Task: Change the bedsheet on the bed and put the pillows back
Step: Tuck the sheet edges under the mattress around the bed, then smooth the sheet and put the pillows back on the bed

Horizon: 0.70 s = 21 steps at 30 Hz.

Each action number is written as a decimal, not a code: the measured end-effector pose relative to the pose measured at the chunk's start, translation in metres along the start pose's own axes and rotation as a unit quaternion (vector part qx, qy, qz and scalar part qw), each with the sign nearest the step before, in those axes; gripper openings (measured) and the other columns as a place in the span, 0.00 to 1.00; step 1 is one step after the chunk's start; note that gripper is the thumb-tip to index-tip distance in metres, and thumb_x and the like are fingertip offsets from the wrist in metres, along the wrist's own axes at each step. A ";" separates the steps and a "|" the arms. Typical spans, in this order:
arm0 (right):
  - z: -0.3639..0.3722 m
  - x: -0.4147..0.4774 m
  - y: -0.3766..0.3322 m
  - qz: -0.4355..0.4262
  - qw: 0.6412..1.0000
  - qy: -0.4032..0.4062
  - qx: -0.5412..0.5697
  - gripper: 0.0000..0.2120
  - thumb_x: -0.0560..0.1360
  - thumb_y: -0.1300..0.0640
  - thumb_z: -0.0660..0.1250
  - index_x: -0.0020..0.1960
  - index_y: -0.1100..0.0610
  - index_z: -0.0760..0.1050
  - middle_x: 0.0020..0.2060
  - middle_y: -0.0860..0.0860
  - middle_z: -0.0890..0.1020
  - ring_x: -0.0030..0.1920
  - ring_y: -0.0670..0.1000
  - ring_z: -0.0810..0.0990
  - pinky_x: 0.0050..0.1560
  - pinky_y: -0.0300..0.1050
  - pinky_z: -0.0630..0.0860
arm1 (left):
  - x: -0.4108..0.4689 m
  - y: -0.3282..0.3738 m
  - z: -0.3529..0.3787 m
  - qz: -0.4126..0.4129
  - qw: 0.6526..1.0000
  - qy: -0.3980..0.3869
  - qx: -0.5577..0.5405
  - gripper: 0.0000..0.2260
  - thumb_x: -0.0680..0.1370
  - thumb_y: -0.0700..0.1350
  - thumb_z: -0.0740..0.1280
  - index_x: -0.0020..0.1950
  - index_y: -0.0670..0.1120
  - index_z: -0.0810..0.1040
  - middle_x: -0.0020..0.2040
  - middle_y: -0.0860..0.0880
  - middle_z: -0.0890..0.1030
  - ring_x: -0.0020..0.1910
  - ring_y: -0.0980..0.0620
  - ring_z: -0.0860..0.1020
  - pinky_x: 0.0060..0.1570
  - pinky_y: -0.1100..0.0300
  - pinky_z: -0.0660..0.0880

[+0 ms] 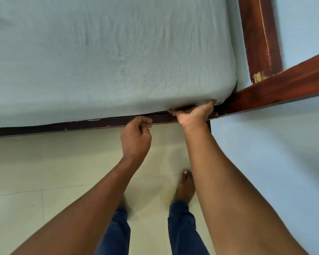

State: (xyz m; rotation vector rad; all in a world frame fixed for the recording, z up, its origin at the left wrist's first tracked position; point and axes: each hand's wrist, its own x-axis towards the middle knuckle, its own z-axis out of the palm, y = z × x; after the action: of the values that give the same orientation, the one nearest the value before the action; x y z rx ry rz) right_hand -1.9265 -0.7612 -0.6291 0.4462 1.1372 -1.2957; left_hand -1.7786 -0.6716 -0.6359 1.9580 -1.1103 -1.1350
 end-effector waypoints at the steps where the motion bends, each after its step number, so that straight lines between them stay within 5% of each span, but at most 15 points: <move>1: -0.003 -0.001 0.003 -0.001 1.000 0.003 -0.004 0.44 0.74 0.22 0.49 0.79 0.50 0.64 0.75 0.59 0.69 0.74 0.67 0.66 0.69 0.79 0.61 | 0.003 0.002 -0.007 0.010 1.000 0.000 0.003 0.16 0.74 0.36 0.58 0.49 0.48 0.84 0.42 0.55 0.85 0.43 0.58 0.82 0.48 0.51 0.81; 7: -0.034 -0.030 0.030 -0.067 0.995 0.071 -0.014 0.39 0.80 0.29 0.53 0.75 0.60 0.67 0.70 0.59 0.74 0.69 0.59 0.74 0.72 0.65 0.68 | 0.021 0.006 -0.044 0.082 0.996 0.017 0.016 0.15 0.74 0.33 0.60 0.51 0.45 0.84 0.45 0.52 0.85 0.45 0.57 0.83 0.52 0.51 0.81; 9: -0.027 -0.052 0.043 -0.141 0.964 0.161 -0.159 0.30 0.81 0.36 0.60 0.73 0.57 0.70 0.68 0.56 0.76 0.66 0.56 0.76 0.70 0.61 0.72 | 0.018 0.009 -0.063 0.163 0.982 0.056 0.075 0.16 0.73 0.33 0.60 0.53 0.44 0.84 0.48 0.50 0.84 0.48 0.52 0.82 0.50 0.49 0.80; 11: -0.017 -0.078 0.063 -0.305 0.842 0.212 -0.392 0.26 0.79 0.48 0.67 0.74 0.54 0.68 0.72 0.53 0.73 0.69 0.51 0.73 0.70 0.53 0.73 | 0.013 0.013 -0.081 0.259 0.947 0.092 0.165 0.19 0.72 0.32 0.60 0.59 0.42 0.81 0.57 0.46 0.81 0.57 0.47 0.78 0.55 0.50 0.78; 13: -0.010 -0.092 0.081 -0.463 0.660 0.107 -0.582 0.35 0.77 0.56 0.68 0.81 0.53 0.59 0.81 0.54 0.59 0.79 0.50 0.60 0.75 0.42 0.65 | 0.012 0.016 -0.099 0.290 0.915 0.082 0.270 0.25 0.73 0.33 0.60 0.70 0.42 0.75 0.71 0.40 0.72 0.71 0.41 0.70 0.68 0.48 0.70; 15: -0.005 -0.090 0.093 -0.470 0.491 0.025 -0.733 0.41 0.78 0.53 0.67 0.84 0.53 0.48 0.83 0.55 0.45 0.83 0.53 0.44 0.79 0.52 0.60 | 0.012 0.013 -0.111 0.237 0.895 0.028 0.376 0.32 0.74 0.37 0.60 0.79 0.43 0.63 0.81 0.38 0.58 0.80 0.38 0.56 0.77 0.44 0.59; 18: 0.005 -0.099 0.101 -0.338 0.396 0.016 -0.854 0.48 0.77 0.50 0.69 0.83 0.53 0.38 0.82 0.56 0.35 0.82 0.58 0.36 0.80 0.63 0.55 | 0.008 0.016 -0.133 0.144 0.868 -0.109 0.462 0.41 0.75 0.37 0.61 0.83 0.48 0.44 0.83 0.42 0.39 0.82 0.42 0.38 0.79 0.38 0.52; 21: 0.024 -0.119 0.100 -0.246 0.366 0.013 -0.897 0.49 0.77 0.50 0.70 0.83 0.56 0.39 0.82 0.58 0.36 0.82 0.61 0.40 0.80 0.63 0.53 | 0.002 0.041 -0.158 0.104 0.863 -0.188 0.457 0.37 0.77 0.38 0.60 0.83 0.46 0.46 0.83 0.43 0.42 0.82 0.43 0.42 0.77 0.39 0.56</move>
State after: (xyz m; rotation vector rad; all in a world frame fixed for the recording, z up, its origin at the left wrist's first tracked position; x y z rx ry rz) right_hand -1.8105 -0.6907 -0.5501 -1.6483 2.0185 0.2333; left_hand -1.6524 -0.6775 -0.5333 2.2107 -2.3389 -0.9646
